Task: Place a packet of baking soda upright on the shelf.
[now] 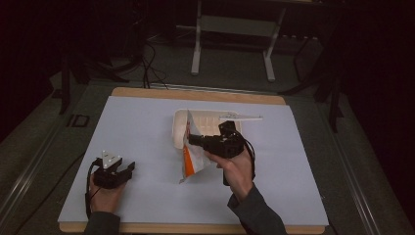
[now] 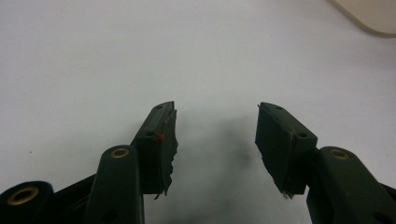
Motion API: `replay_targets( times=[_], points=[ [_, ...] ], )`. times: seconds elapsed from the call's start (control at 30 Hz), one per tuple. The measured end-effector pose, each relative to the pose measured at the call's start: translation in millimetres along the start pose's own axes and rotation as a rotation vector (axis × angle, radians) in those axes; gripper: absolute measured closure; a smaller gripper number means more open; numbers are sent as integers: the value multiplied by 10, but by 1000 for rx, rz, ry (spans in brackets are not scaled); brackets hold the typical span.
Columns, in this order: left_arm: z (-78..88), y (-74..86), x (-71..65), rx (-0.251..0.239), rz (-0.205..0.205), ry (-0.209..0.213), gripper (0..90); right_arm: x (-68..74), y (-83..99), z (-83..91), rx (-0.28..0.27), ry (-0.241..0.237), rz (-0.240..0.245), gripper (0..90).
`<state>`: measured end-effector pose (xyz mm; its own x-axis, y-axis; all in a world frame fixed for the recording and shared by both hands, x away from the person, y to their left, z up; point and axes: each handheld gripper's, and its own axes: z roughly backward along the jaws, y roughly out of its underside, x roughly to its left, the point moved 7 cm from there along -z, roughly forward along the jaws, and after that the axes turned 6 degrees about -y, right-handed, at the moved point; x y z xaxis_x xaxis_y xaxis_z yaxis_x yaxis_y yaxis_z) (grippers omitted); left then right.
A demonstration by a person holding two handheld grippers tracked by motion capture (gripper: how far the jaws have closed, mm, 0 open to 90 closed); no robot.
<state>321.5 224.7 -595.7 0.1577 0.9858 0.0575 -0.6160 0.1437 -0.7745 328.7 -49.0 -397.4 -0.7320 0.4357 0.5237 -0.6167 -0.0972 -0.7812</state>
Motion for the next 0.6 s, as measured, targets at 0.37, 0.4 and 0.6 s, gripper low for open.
replay_targets(
  times=[0.37, 0.4, 0.6],
  points=[
    [2, 0, 0, -1, -4, 1, 476, -34, -188, -8, -9, 35, 28, 900],
    [2, 0, 0, 0, -3, 2, 476, -37, -207, -11, -9, 39, 31, 900],
    [3, -3, -2, -4, 0, 2, 476, -75, -293, -36, -16, 58, 33, 900]
  ],
)
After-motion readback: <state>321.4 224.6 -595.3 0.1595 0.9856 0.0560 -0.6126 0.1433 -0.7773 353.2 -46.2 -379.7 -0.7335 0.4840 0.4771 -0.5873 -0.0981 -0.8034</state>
